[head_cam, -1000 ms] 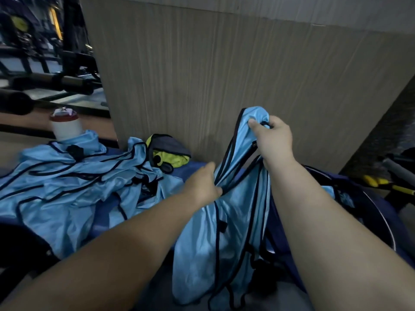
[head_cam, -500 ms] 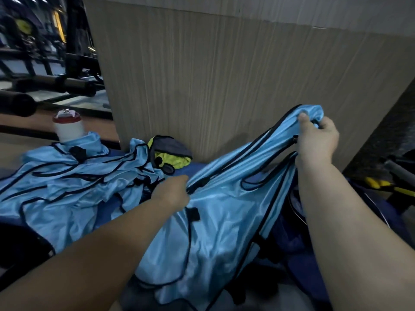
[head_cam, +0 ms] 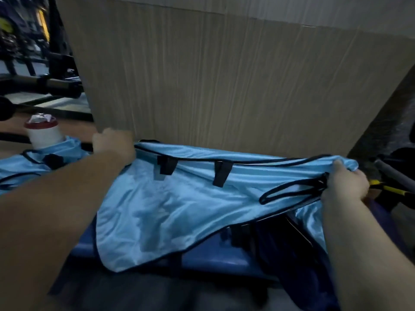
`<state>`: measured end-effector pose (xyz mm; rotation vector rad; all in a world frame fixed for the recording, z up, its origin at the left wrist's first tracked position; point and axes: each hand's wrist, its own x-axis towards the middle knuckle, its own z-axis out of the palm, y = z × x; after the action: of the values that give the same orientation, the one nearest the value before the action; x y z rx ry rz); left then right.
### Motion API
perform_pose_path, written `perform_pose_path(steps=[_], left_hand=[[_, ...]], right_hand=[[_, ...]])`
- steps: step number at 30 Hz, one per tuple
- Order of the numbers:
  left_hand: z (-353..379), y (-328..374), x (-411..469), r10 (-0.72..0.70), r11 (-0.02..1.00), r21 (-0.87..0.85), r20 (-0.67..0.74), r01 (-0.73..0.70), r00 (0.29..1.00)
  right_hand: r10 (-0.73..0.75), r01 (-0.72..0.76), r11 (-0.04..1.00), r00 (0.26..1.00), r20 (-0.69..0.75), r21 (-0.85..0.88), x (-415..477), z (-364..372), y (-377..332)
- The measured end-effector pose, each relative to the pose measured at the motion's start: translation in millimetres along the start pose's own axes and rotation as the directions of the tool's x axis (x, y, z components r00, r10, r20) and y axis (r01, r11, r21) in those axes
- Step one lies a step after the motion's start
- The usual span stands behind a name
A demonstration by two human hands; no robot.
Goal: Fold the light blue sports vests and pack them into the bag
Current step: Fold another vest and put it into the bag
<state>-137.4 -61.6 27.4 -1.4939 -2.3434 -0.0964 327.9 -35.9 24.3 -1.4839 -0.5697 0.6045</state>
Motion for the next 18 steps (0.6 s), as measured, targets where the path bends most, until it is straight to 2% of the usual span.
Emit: perform_pose_path(steps=[2, 4, 6, 7, 9, 11, 16, 18], left_hand=[[-6, 19, 14, -0.005, 1.0, 0.009, -0.025, 0.005, 1.0], [3, 39, 26, -0.038, 0.983, -0.174, 0.086, 0.052, 0.996], [27, 59, 33, -0.064, 0.886, -0.433, 0.242, 0.167, 0.968], [40, 70, 31, -0.051, 0.816, -0.544, 0.269, 0.196, 0.962], [59, 95, 15, -0.031, 0.693, -0.704, 0.186, 0.155, 0.982], [67, 116, -8, -0.018, 0.679, -0.729, 0.092, 0.08, 0.996], [66, 137, -79, 0.216, 0.767, -0.608, -0.052, -0.203, 0.975], [71, 133, -103, 0.305, 0.751, -0.586, -0.102, -0.305, 0.947]], right_hand=[[0.03, -0.028, 0.993, 0.999, 0.015, -0.118, 7, -2, 13], [0.082, -0.073, 0.975, 0.996, 0.035, -0.208, 11, -6, 23], [0.102, -0.082, 0.969, 0.992, 0.075, -0.232, 16, -9, 32], [0.101, -0.076, 0.966, 0.991, 0.091, -0.246, 16, -11, 33], [0.088, -0.056, 0.961, 0.99, 0.107, -0.272, 19, -12, 36], [0.076, -0.045, 0.957, 0.992, 0.097, -0.287, 24, -11, 39], [0.063, -0.019, 0.97, 0.983, 0.172, -0.243, 30, -13, 50], [0.044, 0.005, 0.972, 0.978, 0.202, -0.236, 18, -14, 43]])
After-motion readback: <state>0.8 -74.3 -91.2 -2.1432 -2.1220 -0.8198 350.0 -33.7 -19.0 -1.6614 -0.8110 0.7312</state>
